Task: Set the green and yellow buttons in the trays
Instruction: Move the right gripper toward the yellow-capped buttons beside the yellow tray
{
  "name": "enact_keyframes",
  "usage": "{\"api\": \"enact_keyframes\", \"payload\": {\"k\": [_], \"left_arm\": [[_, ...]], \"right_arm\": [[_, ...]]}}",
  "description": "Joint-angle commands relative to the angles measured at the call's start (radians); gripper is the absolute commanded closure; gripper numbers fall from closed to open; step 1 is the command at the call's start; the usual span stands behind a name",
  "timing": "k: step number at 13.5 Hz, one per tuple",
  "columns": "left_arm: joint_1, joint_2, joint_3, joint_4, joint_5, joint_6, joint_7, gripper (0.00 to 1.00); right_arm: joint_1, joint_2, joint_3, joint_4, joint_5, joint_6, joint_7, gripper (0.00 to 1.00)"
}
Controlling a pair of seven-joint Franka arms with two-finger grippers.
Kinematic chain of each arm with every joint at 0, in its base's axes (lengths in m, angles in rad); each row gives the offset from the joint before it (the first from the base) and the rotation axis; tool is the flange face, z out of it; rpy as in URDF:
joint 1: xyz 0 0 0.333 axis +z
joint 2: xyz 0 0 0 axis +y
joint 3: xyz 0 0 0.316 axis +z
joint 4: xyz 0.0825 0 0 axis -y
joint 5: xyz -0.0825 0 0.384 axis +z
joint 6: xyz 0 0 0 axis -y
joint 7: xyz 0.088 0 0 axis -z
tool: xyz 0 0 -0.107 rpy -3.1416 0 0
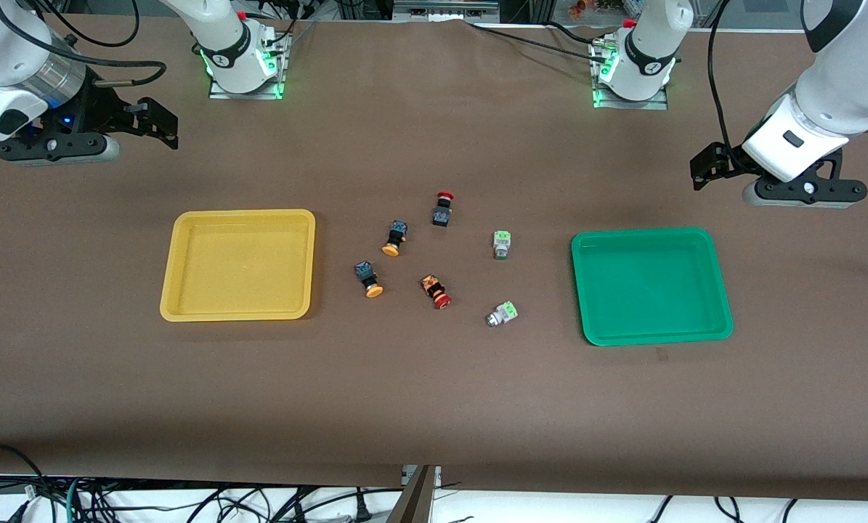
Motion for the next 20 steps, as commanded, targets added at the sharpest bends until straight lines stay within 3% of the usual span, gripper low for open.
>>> {"api": "enact_keyframes", "payload": {"k": [1,10,15,20], "left_arm": [[0.002,0.012,-0.001,0.027,-0.019,-0.014,0.0,0.0],[0.0,0.011,-0.001,0.027,-0.019,-0.031,0.0,0.0],[0.0,0.015,-0.001,0.029,-0.019,-0.025,0.002,0.0],[-0.006,0.022,-0.001,0.038,-0.021,-0.026,-0.007,0.0]], "right_arm": [[-0.022,0.001,0.022,0.012,-0.013,-0.009,0.014,0.0],[0.042,0.036,0.029,0.02,-0.017,0.008,0.018,0.0],[0.141,0.267,0.029,0.023,0.082,0.217,0.025,0.0],[0.249,0.509,0.029,0.018,0.081,0.557,0.099,0.0]]}}
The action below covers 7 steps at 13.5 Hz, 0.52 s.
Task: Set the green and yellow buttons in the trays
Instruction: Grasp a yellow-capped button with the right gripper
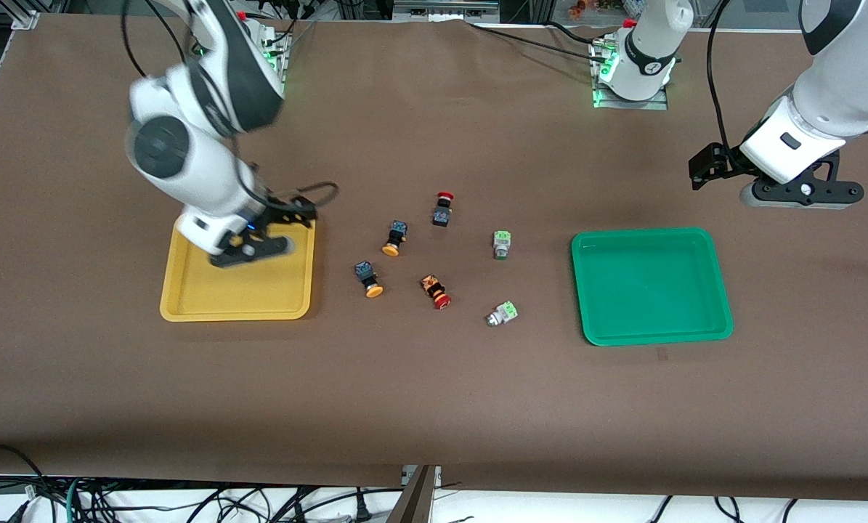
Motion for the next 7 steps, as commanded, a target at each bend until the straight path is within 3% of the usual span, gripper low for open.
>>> {"api": "enact_keyframes", "payload": {"k": [1,4,7], "left_arm": [[-0.004,0.014,0.0,0.033,-0.021,-0.019,-0.009,0.0],[-0.001,0.014,0.0,0.033,-0.021,-0.025,-0.007,0.0],[-0.002,0.014,0.0,0.033,-0.021,-0.023,-0.009,0.0]], "right_arm": [[0.045,0.108,-0.006,0.02,0.013,0.121,0.014,0.0],[0.111,0.206,-0.007,-0.047,0.012,0.347,0.068,0.0],[0.148,0.249,-0.007,-0.09,0.012,0.467,0.115,0.0]]}}
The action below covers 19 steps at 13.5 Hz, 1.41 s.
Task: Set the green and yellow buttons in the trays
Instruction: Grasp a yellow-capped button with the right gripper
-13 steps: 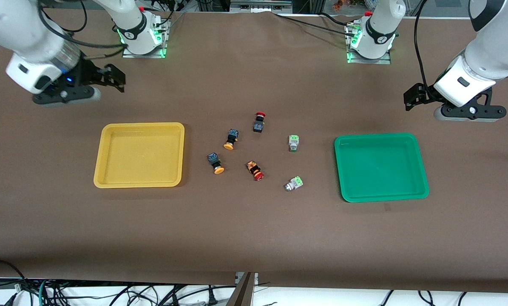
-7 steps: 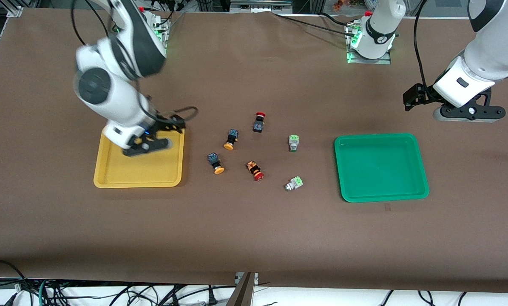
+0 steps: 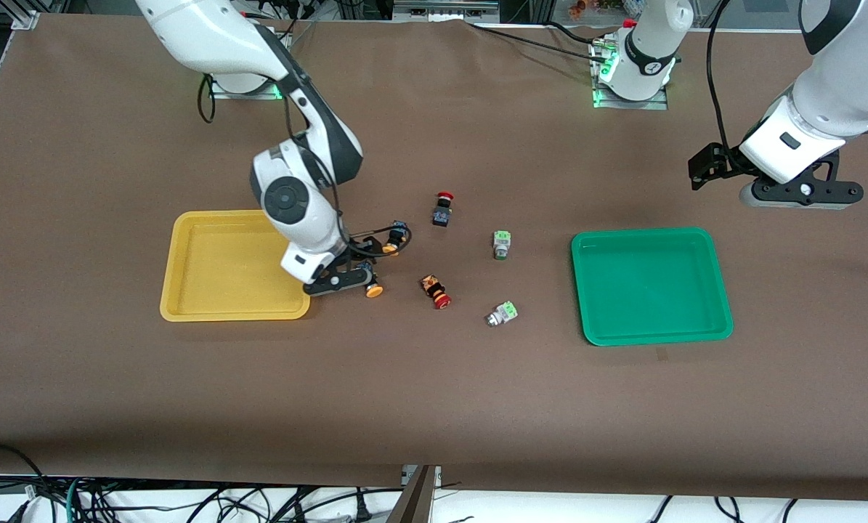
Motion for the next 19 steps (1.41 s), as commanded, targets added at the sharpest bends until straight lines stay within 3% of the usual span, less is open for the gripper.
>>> {"api": "enact_keyframes", "payload": {"k": [1,6,8,10,14,15,19], "left_arm": [[-0.002,0.013,0.0,0.031,-0.021,-0.022,-0.009,0.0],[-0.002,0.014,0.0,0.031,-0.021,-0.022,-0.009,0.0],[-0.003,0.025,0.0,0.031,-0.022,-0.015,-0.01,0.0],[-0.002,0.027,0.0,0.031,-0.034,-0.013,-0.01,0.0],[-0.003,0.028,0.0,0.031,-0.034,-0.015,-0.01,0.0],[-0.003,0.04,-0.001,0.031,-0.034,-0.016,0.0,0.0],[-0.098,0.181,-0.003,0.035,-0.039,-0.004,0.002,0.0]], "right_arm": [[0.034,0.001,-0.01,-0.05,0.011,0.083,0.026,0.0],[0.032,0.012,-0.018,-0.043,-0.004,0.091,0.024,0.0],[0.034,0.032,-0.018,-0.041,-0.004,0.111,0.026,0.07],[0.034,0.052,-0.018,-0.046,-0.004,0.137,0.024,0.23],[0.028,0.039,-0.024,-0.043,-0.006,0.121,0.009,0.89],[0.028,0.027,-0.039,-0.041,-0.007,0.093,0.003,1.0],[0.026,-0.1,-0.142,-0.038,-0.015,-0.118,-0.145,1.0]]}}
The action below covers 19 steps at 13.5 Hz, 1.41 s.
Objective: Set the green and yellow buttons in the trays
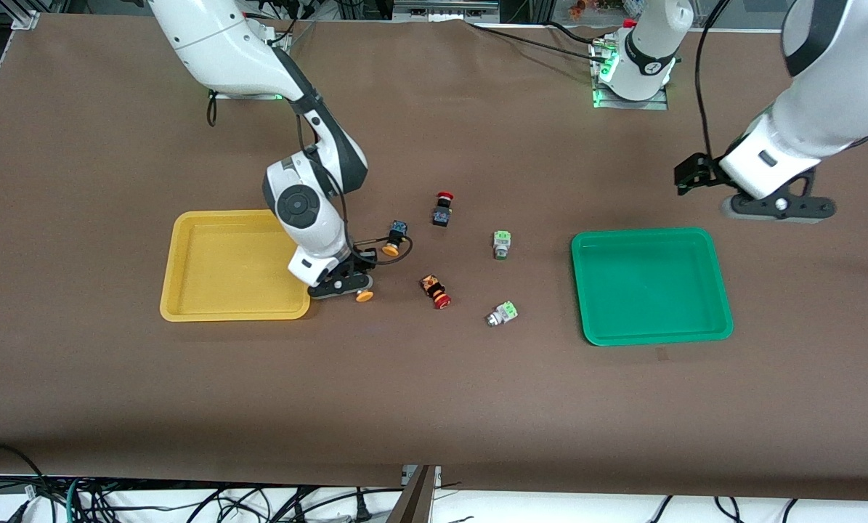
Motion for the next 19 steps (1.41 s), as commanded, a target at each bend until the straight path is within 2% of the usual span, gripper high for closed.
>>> {"api": "enact_keyframes", "payload": {"k": [1,3,5,9,10,12,13,15,16,17,18,19], "left_arm": [[-0.092,0.159,0.004,0.065,-0.016,0.036,0.001,0.0],[-0.161,0.305,0.006,0.157,-0.007,0.117,0.008,0.0],[-0.207,0.441,0.006,0.237,-0.007,0.227,0.11,0.0],[-0.301,0.635,0.007,0.252,0.003,0.564,0.211,0.0],[-0.312,0.682,0.007,0.252,0.045,0.653,0.234,0.0],[-0.315,0.744,0.006,0.251,0.146,0.796,0.266,0.0],[-0.315,0.767,0.006,0.248,0.145,0.826,0.266,0.0],[-0.316,0.79,0.006,0.246,0.145,0.857,0.264,0.0],[-0.318,0.787,0.004,0.24,0.145,0.857,0.26,0.59],[-0.338,0.787,0.002,0.24,0.147,0.855,0.254,0.88],[-0.341,0.784,0.002,0.24,0.147,0.854,0.254,1.0],[-0.339,0.781,0.002,0.24,0.147,0.846,0.251,1.0]], "right_arm": [[0.001,-0.127,-0.099,-0.032,-0.006,-0.168,-0.156,1.0],[0.0,-0.166,-0.18,-0.075,-0.006,-0.212,-0.281,1.0],[0.0,-0.189,-0.234,-0.155,-0.006,-0.174,-0.329,1.0],[-0.008,-0.172,-0.259,-0.293,0.0,0.035,-0.349,1.0],[-0.025,-0.163,-0.259,-0.29,0.0,0.035,-0.35,0.86],[-0.028,-0.169,-0.257,-0.27,0.006,0.025,-0.349,0.28],[-0.026,-0.172,-0.253,-0.243,0.014,-0.017,-0.336,0.18],[-0.014,-0.172,-0.247,-0.142,0.016,-0.174,-0.246,0.15],[0.006,-0.169,-0.245,-0.1,0.025,-0.231,-0.199,0.15],[0.042,-0.169,-0.245,-0.076,0.045,-0.262,-0.136,0.15],[0.072,-0.166,-0.245,-0.063,0.077,-0.284,-0.052,0.15],[0.095,-0.163,-0.245,-0.063,0.142,-0.285,0.022,0.15]]}}
